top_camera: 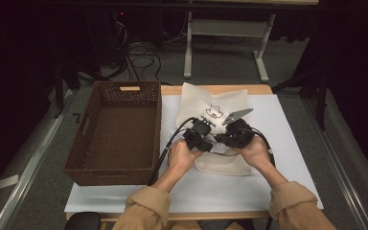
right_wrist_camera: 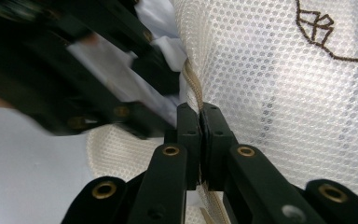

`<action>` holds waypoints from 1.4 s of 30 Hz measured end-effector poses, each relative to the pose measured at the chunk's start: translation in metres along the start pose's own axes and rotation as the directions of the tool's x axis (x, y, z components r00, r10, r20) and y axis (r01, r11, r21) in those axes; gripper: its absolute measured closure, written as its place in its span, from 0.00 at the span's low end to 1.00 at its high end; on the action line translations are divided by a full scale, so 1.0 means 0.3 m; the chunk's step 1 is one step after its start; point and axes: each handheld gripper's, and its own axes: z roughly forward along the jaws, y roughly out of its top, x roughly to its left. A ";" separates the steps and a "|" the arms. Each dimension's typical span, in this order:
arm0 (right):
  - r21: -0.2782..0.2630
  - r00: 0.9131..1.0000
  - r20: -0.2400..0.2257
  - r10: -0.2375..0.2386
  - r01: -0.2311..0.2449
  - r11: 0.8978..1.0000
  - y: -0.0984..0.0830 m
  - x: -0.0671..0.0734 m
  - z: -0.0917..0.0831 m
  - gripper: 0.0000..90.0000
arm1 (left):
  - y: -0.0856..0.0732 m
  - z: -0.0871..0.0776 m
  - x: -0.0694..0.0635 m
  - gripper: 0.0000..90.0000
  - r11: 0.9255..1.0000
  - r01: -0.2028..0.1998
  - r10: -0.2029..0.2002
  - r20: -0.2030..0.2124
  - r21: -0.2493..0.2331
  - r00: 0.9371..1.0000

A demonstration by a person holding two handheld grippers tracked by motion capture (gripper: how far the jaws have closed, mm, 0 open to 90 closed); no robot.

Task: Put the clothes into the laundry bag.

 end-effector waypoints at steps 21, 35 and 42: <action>0.003 1.000 0.005 0.008 -0.008 1.000 0.002 -0.005 0.006 0.98 | -0.041 -0.006 0.050 0.65 0.952 -0.020 0.082 -0.193 0.306 0.978; -0.001 1.000 -0.003 0.006 -0.006 1.000 0.004 0.000 0.009 0.98 | -0.025 -0.021 0.056 1.00 0.992 -0.009 0.006 0.029 0.123 1.000; 0.009 1.000 -0.010 -0.013 0.013 1.000 0.006 0.009 0.004 0.98 | -0.015 0.047 0.081 1.00 0.998 0.070 -0.068 0.109 -0.010 0.992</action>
